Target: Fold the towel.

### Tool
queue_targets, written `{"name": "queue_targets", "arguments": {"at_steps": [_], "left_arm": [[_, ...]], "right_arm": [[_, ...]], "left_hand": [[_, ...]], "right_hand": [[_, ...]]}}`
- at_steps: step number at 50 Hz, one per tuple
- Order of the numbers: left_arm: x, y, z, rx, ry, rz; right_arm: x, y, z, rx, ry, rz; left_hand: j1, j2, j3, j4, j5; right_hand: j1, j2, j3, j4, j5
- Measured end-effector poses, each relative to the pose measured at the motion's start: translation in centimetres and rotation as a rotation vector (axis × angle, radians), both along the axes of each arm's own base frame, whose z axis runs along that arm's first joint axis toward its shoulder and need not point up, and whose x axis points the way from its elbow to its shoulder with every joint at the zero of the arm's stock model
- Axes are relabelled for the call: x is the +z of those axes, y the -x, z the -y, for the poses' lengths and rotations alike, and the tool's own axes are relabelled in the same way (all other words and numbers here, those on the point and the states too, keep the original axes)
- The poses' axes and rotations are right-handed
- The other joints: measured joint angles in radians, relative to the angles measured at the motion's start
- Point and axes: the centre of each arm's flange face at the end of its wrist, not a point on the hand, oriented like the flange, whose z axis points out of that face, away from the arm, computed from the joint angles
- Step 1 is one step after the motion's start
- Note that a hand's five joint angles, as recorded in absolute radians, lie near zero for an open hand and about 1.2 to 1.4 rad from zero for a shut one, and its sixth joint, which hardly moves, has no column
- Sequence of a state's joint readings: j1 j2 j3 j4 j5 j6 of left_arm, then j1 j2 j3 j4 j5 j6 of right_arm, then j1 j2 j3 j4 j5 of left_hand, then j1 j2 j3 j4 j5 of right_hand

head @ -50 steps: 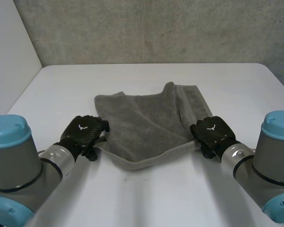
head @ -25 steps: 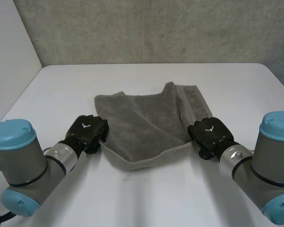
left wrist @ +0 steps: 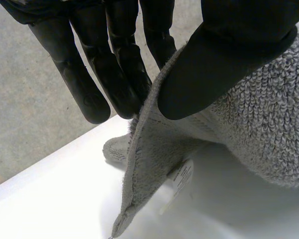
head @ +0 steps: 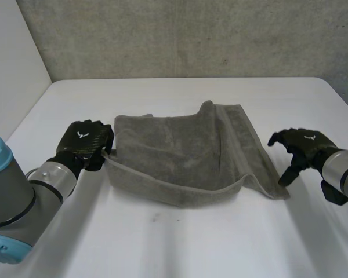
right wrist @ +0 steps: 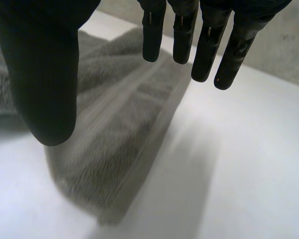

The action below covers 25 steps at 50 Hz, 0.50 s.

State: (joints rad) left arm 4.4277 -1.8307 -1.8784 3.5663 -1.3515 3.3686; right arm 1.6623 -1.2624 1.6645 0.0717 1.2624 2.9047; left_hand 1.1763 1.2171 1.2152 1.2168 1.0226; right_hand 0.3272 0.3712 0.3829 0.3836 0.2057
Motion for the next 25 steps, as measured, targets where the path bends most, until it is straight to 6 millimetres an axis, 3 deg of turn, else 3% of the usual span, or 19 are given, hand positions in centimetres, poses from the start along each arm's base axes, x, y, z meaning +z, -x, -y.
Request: {"name": "queue_targets", "arguments": {"at_steps": [10, 25], "left_arm": [[0.5, 0.0, -0.2, -0.002, 0.003, -0.001], [0.4, -0.1, -0.2, -0.001, -0.001, 0.0]], "right_arm": [[-3.0, 0.5, -0.9, -0.059, -0.061, 0.078], [-6.6, -0.8, -0.3, -0.088, -0.123, 0.199]], "left_hand": [[0.0, 0.0, 0.0, 0.0, 0.0], [0.0, 0.0, 0.0, 0.0, 0.0]], "right_hand": [[0.02, 0.028, 0.024, 0.029, 0.026], [0.094, 0.122, 0.111, 0.112, 0.096]]}}
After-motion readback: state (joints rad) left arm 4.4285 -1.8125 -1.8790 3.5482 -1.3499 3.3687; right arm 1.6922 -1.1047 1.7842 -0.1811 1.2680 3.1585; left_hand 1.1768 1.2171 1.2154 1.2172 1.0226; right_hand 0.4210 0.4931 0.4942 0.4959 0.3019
